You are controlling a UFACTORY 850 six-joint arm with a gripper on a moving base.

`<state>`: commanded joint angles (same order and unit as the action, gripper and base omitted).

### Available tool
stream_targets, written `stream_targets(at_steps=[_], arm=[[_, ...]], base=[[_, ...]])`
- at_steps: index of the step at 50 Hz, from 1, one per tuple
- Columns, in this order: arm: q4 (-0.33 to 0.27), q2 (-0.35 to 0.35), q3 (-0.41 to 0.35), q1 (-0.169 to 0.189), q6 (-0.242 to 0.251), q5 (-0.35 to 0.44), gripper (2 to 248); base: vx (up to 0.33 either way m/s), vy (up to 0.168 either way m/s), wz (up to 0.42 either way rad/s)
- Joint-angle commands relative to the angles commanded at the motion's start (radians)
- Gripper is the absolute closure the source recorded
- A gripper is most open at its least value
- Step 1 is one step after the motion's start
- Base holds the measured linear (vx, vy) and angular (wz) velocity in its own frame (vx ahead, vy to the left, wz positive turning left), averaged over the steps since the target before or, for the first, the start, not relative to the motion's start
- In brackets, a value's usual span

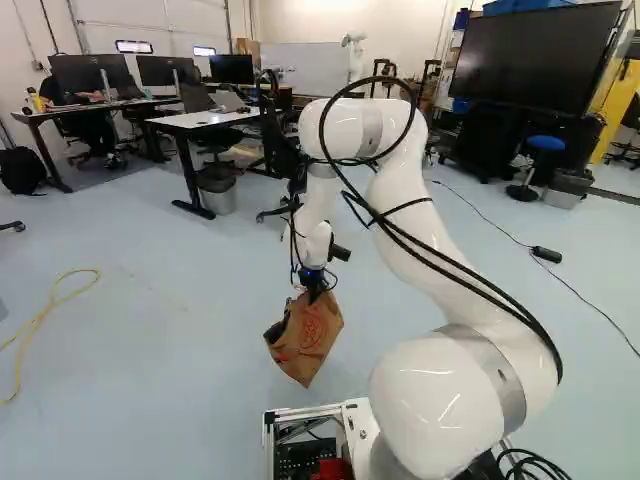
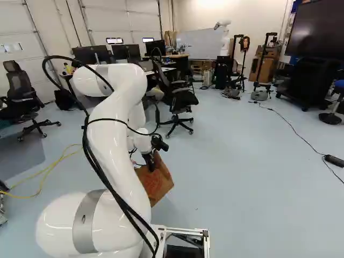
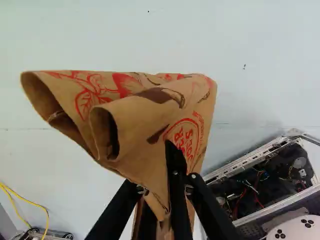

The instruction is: Pick up the grocery bag from the ground

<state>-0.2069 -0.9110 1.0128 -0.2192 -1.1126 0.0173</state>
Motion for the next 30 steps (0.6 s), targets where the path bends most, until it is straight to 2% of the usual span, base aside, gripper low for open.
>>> stream_targets(at_steps=[30], arm=[[0.000, 0.132, -0.101, -0.005, 0.000, 0.000, 225]], base=[[0.000, 0.000, 0.000]])
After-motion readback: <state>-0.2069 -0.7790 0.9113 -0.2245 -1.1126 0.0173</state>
